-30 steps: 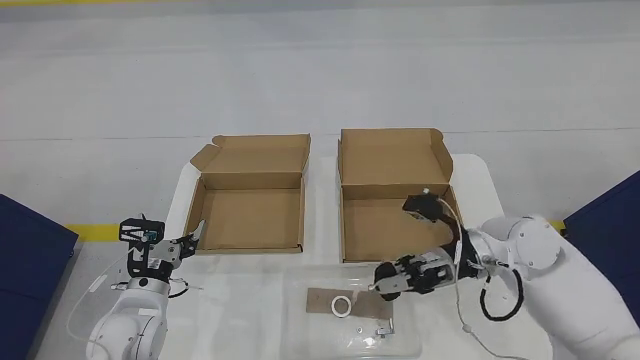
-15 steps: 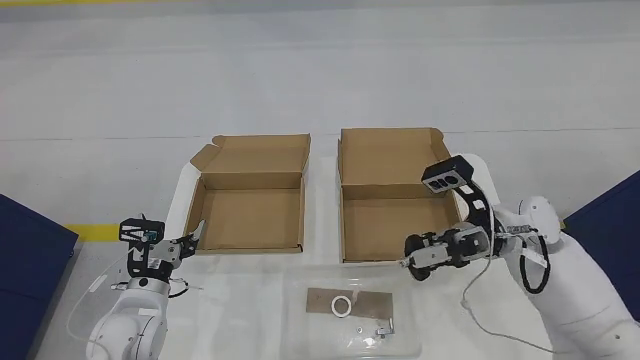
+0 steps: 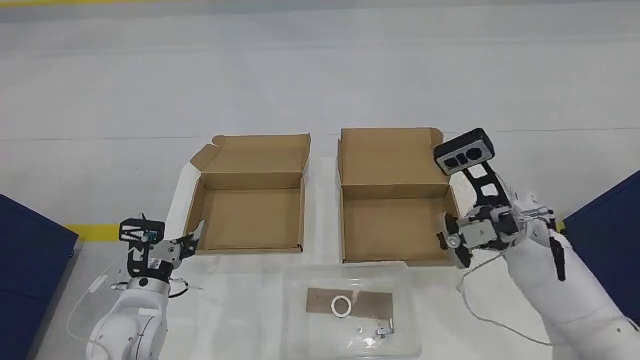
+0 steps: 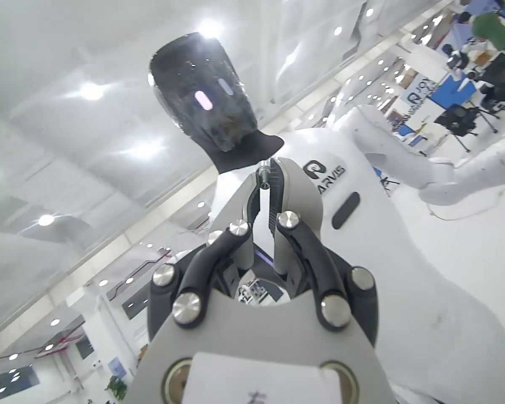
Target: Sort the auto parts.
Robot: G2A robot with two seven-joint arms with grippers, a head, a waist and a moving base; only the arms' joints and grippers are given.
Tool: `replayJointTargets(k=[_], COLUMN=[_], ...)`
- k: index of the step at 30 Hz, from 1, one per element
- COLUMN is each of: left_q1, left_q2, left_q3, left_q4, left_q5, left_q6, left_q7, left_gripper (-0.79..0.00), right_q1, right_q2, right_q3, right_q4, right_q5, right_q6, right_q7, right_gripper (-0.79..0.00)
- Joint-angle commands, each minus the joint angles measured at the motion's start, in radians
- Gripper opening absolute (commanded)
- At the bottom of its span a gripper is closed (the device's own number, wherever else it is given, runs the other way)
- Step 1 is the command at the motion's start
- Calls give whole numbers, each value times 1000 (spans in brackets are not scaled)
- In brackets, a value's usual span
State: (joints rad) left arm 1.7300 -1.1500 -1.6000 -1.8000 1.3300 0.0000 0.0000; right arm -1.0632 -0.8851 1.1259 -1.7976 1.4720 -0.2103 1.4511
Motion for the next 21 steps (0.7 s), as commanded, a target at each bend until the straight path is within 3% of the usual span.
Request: replayJointTargets(k=[1,9,21], left_q1=[0,0,0], left_q2=[0,0,0], left_q3=[0,0,0], left_q4=[0,0,0], left_q5=[0,0,0], left_q6=[0,0,0], left_q7=[0,0,0], left_gripper=[0,0,0], right_q1=[31,117,92], right_q2=[-12,-57,-69], right_q3=[-14,-70,-65], right_q4=[-10,2,-31], right_q5=[47,128,190], right_q6=[22,59,71], right_q7=[-4,-30,-74], right_gripper=[-785,-785,-785])
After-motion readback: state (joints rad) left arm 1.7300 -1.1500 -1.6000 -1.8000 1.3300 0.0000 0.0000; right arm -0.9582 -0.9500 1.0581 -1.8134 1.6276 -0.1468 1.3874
